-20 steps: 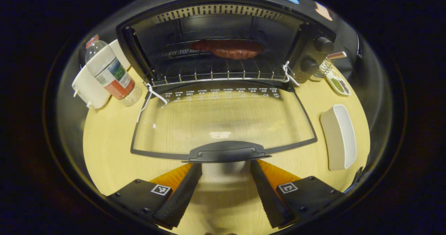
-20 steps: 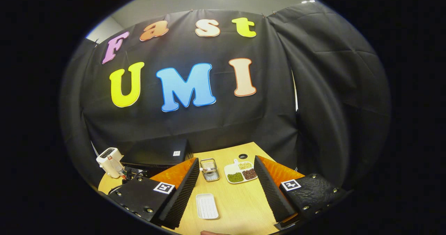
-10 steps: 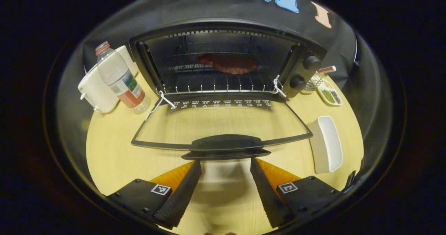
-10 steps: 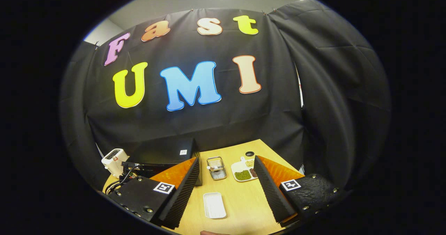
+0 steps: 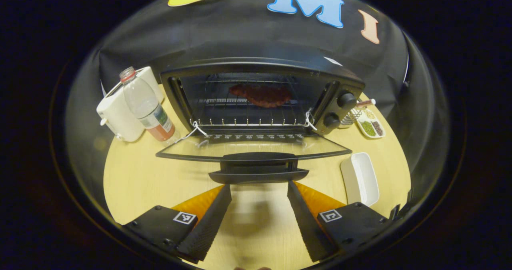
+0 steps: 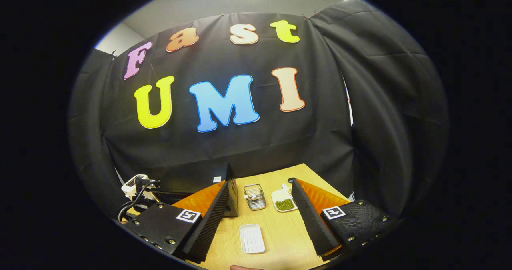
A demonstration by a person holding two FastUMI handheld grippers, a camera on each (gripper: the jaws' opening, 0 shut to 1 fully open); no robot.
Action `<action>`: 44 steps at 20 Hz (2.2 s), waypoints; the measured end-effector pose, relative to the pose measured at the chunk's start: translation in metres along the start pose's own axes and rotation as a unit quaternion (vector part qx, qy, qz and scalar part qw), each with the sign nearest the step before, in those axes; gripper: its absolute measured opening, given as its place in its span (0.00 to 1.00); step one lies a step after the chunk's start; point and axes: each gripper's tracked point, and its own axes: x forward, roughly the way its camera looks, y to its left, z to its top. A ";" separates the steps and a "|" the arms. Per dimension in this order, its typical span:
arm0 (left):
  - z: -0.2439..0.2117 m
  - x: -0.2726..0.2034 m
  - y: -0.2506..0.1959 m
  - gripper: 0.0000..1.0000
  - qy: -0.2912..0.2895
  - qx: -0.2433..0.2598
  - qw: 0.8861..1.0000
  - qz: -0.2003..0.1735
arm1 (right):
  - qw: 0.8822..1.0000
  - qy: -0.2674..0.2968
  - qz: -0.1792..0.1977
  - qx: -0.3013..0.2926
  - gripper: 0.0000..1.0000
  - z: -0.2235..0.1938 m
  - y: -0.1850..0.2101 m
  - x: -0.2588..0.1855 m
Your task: Open the electric oven with the left hand, put the food in, and close the electric oven.
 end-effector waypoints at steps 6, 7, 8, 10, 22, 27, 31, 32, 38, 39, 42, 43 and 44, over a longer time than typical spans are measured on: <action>0.016 -0.011 -0.001 0.99 -0.020 0.004 1.000 0.001 | 1.000 0.005 -0.005 0.007 0.95 -0.003 -0.006 0.000; 0.019 -0.012 -0.001 0.96 -0.023 0.005 1.000 0.001 | 1.000 0.005 -0.006 0.007 0.95 -0.003 -0.008 0.000; 0.021 -0.013 -0.001 0.99 -0.027 0.009 1.000 0.001 | 1.000 0.005 -0.007 0.007 0.95 -0.002 -0.008 0.000; 0.025 -0.016 -0.001 0.96 -0.032 0.017 0.999 0.002 | 1.000 0.005 -0.007 0.006 0.95 -0.002 -0.009 -0.001; 0.070 -0.021 -0.002 0.99 -0.077 0.059 0.995 0.004 | 1.000 0.008 -0.002 0.002 0.95 -0.003 -0.008 -0.005; 0.092 -0.032 -0.010 0.95 -0.107 0.041 0.993 -0.007 | 1.000 0.003 0.003 -0.013 0.95 0.000 -0.003 -0.011; 0.116 -0.072 -0.023 0.92 -0.160 0.031 0.986 -0.024 | 1.000 -0.007 0.000 -0.024 0.95 0.007 -0.002 -0.012; 0.123 -0.088 -0.026 0.99 -0.179 0.030 0.983 -0.028 | 1.000 -0.011 0.001 -0.023 0.95 0.009 -0.001 -0.011; 0.161 -0.211 -0.034 0.95 -0.318 0.011 0.947 -0.041 | 0.998 -0.047 0.026 -0.027 0.95 0.051 0.015 -0.010; 0.164 -0.234 -0.036 0.95 -0.340 0.003 0.939 -0.044 | 0.997 -0.055 0.032 -0.031 0.95 0.061 0.017 -0.011; 0.172 -0.290 -0.045 0.96 -0.401 -0.001 0.915 -0.046 | 0.994 -0.078 0.061 -0.039 0.95 0.083 0.026 -0.016; 0.172 -0.305 -0.042 0.97 -0.410 0.004 0.911 -0.028 | 0.993 -0.081 0.074 -0.039 0.95 0.090 0.030 -0.018; 0.171 -0.318 -0.040 0.98 -0.418 0.008 0.908 -0.010 | 0.992 -0.083 0.085 -0.038 0.95 0.095 0.032 -0.019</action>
